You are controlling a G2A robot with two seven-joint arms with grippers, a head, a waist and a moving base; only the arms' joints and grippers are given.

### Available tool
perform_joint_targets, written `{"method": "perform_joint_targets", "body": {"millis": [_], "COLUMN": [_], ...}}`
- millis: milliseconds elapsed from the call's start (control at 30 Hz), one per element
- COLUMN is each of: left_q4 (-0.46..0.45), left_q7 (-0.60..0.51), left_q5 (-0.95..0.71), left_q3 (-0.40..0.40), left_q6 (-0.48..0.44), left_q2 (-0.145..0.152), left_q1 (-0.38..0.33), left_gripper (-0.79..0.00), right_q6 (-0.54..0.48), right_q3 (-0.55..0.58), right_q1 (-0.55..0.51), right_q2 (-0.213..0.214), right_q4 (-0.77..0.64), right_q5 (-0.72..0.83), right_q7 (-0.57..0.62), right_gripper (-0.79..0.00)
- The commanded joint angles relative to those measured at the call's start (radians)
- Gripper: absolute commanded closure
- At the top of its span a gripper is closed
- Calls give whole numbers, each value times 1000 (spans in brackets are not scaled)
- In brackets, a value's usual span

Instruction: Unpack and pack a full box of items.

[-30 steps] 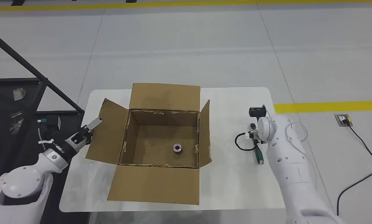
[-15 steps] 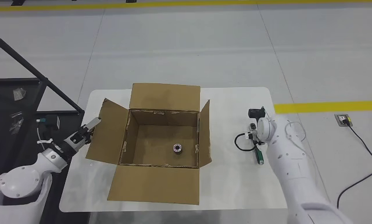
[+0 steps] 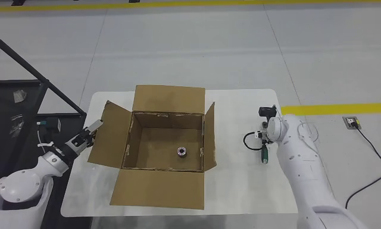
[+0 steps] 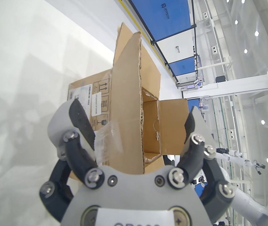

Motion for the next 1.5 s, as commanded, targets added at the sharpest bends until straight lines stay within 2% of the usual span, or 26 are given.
{"method": "perform_joint_targets", "body": {"millis": [0,100,300,367,467,567,667,767,933,1067,1233,1467], "left_q4": [-2,-8,-19,-22,-24,-22,-19,-15,-5,5,13,19], "left_q7": [0,0,1,3,5,7,10,11,13,12,5,-15], "left_q5": [2,5,12,12,9,-3,-16,-31,-59,-76,-83,-68], "left_q3": [1,1,-2,-3,-11,-25,-42,-61,-92,-112,-120,-109], "left_q6": [0,-1,-5,-6,-12,-18,-24,-31,-39,-42,-42,-40], "left_q2": [0,0,0,-1,0,0,1,1,2,3,4,5], "left_q1": [0,0,10,15,23,31,41,53,72,81,82,66], "left_gripper": [-785,-785,-785,-785,-785,-785,-785,-785,-785,-785,-785,-785], "right_q6": [12,34,77,73,64,70,104,150,210,214,174,58], "right_q3": [5,9,-49,-96,-190,-301,-427,-540,-693,-810,-916,-987], "right_q1": [-16,-78,-289,-327,-326,-267,-169,-44,150,269,345,368], "right_q2": [5,13,14,12,4,-10,-33,-67,-143,-222,-327,-450], "right_q4": [-73,-283,-970,-1143,-1295,-1340,-1297,-1179,-861,-564,-252,56], "right_q5": [-10,-34,-147,-189,-246,-284,-298,-246,-22,182,406,602], "right_q7": [20,68,240,269,287,289,282,265,180,89,-30,-129], "right_gripper": [0,0,0,0,0,0,0,0,0,0,0,0]}}
